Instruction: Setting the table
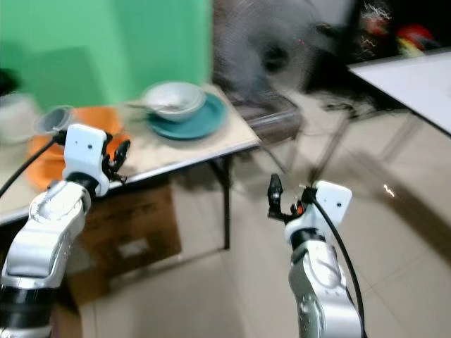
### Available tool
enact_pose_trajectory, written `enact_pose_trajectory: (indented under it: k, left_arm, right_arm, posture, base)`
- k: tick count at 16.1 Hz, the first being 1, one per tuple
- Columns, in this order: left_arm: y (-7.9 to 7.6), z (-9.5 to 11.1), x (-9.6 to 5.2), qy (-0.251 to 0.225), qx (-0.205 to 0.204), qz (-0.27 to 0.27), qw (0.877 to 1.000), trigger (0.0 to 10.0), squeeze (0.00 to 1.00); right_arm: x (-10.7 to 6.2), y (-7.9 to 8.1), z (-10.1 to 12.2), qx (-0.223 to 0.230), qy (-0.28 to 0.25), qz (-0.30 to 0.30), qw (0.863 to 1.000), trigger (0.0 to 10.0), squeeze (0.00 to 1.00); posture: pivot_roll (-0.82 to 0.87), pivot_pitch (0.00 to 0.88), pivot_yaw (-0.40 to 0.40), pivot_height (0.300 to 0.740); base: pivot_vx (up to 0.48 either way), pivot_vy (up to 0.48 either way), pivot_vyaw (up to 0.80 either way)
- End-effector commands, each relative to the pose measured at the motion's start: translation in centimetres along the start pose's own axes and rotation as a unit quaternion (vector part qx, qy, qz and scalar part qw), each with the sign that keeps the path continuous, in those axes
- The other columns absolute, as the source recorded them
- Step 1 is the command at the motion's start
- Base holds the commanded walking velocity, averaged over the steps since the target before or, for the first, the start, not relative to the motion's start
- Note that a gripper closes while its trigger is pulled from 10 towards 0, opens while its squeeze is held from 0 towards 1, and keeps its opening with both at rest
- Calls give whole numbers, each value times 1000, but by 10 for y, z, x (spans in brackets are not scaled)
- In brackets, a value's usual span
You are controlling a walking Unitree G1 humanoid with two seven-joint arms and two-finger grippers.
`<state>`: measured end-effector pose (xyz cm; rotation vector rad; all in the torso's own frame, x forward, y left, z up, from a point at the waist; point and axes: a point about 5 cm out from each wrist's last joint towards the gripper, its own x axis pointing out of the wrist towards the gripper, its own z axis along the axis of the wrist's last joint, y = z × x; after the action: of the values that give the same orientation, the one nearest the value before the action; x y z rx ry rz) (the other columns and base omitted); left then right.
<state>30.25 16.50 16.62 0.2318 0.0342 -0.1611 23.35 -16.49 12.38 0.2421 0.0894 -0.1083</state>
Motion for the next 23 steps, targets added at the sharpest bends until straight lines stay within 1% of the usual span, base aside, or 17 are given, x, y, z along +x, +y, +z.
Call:
enact_pose_trajectory:
  k: [1,2,4,5,6,7,8,9,10,11,12,13,15,17,19,23]
  left_arm:
    - [0,1,-1,-3,7,-1,1000,10000,0]
    - [0,6,1,-17,-6,0,1000,10000,0]
    - [-2,7,2,-13,-4,-12,1000,10000,0]
    - [-3,8,2,-15,-17,-15,1000,10000,302]
    - [-2,8,2,-14,-22,-14,1000,10000,408]
    - [-2,10,-3,-23,-53,-16,998,10000,1000]
    - [0,9,-5,-20,-52,-12,998,10000,1000]
    - [4,9,-8,-19,-48,6,999,10000,1000]
    - [6,10,-9,-20,-47,13,999,10000,1000]
    - [10,8,-10,-13,-37,24,999,10000,1000]
    - [12,10,-11,-21,-25,27,999,10000,1000]
    - [14,13,-12,-34,-15,21,999,10000,1000]
    - [15,17,-12,-38,-18,19,999,10000,1000]
    - [15,18,-11,-38,-13,15,999,10000,1000]
    - [15,18,-11,-39,-13,10,999,10000,1000]
    - [14,18,-10,-38,-11,5,999,10000,1000]
  right_arm:
    - [0,-1,1,1,-4,-2,1000,10000,0]
    - [0,0,3,-5,-8,-1,1000,10000,0]
    - [0,1,4,-20,-12,2,1000,10000,0]
    - [0,2,5,-25,-14,5,1000,10000,0]
    - [1,2,5,-22,-14,7,1000,10000,0]
    - [4,5,7,-28,-15,23,999,10000,0]
    - [5,7,7,-25,-10,37,999,10000,0]
    - [8,10,8,-28,-7,51,998,10000,0]
    - [9,11,9,-33,-7,55,998,10000,0]
    - [12,13,9,-40,-3,64,997,10000,0]
    - [14,15,9,-45,-1,77,996,10000,0]
    - [16,18,8,-48,4,92,995,10000,0]
    - [16,22,8,-57,7,109,992,10000,0]
    - [17,26,9,-96,3,121,988,10000,0]
    - [18,26,10,-102,0,121,987,10000,0]
    - [18,25,11,-92,-5,120,988,10000,0]
  posture:
    - [33,0,29,740]
    - [32,0,28,740]
    - [35,0,25,740]
    - [36,0,21,740]
    - [36,0,21,740]
    - [54,0,1,740]
    - [62,0,-9,740]
    - [72,0,-21,740]
    - [74,0,-23,740]
    - [86,0,-34,740]
    - [93,0,-39,740]
    - [100,0,-42,740]
    - [104,0,-43,740]
    - [103,0,-41,740]
    - [101,0,-38,740]
    - [96,0,-35,740]
  base:
    - [0,480,-800]
    - [0,0,-800]
    - [0,-480,-800]
    - [0,-480,-550]
    - [0,-480,-400]
    - [0,0,0]
    - [0,0,0]
    - [0,0,0]
    - [0,0,0]
    - [0,0,0]
    - [0,0,0]
    - [0,0,0]
    - [291,0,0]
    - [358,0,0]
    - [373,0,0]
    - [382,0,0]
